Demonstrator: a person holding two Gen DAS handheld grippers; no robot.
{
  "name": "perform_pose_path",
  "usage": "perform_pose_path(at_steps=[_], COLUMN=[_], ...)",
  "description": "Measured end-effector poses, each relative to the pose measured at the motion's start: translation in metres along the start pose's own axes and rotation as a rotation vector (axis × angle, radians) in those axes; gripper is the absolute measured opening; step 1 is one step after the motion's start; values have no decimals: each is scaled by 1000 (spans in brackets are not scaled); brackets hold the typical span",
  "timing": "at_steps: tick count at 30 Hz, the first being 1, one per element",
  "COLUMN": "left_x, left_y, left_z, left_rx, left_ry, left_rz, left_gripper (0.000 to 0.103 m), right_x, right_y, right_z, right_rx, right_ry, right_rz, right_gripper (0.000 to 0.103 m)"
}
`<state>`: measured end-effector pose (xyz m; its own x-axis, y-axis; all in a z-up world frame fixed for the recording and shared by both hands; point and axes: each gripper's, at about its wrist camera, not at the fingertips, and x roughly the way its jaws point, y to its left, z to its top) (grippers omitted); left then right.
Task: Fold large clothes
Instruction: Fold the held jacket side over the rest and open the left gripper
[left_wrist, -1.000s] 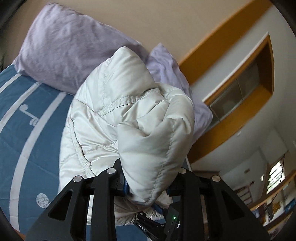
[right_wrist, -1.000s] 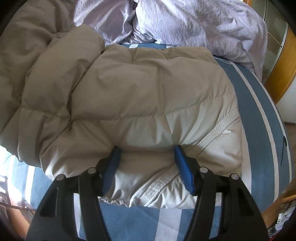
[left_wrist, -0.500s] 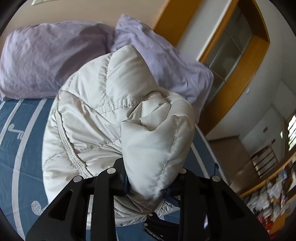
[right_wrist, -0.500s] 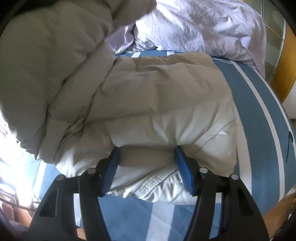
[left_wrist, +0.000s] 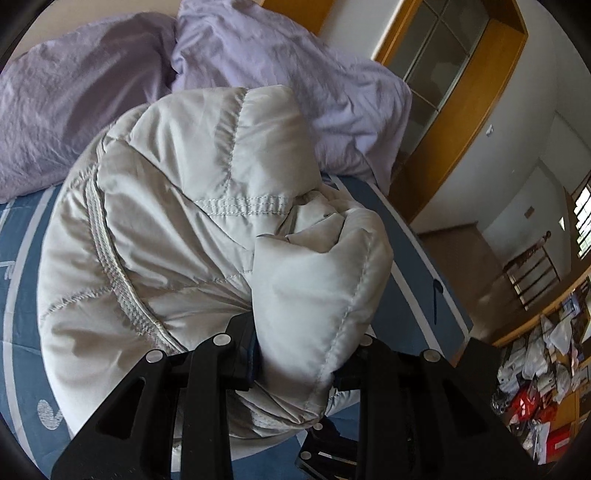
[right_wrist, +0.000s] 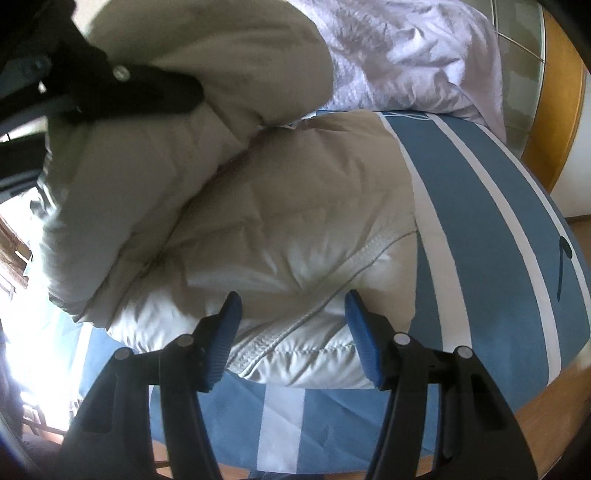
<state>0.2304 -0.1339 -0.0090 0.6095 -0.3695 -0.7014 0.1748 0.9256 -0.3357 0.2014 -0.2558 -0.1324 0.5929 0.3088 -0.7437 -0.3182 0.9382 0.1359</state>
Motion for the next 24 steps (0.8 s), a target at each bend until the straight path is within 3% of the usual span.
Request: perform_pose_path(at_steps=[13, 17, 18, 20, 24], left_x=[15, 0, -6, -15, -42], left_y=[-15, -15, -14, -16, -20], left_z=[-21, -18, -18, -19, -21], left_rx=[62, 69, 68, 64, 97], left_ry=[56, 25, 15, -5, -61], left_rz=[-18, -16, -31, -52, -25], left_gripper=[28, 44, 58, 73, 79], right_x=[-10, -14, -15, -18, -25], right_y=[-15, -21, -22, -25, -25], right_z=[-14, -14, -15, -15, -17], right_rx=[49, 75, 89, 107, 119], right_ry=[-8, -12, -13, -17, -37], right_rz=[-42, -62, -67, -75, -89], right_gripper=[59, 59, 59, 59, 59])
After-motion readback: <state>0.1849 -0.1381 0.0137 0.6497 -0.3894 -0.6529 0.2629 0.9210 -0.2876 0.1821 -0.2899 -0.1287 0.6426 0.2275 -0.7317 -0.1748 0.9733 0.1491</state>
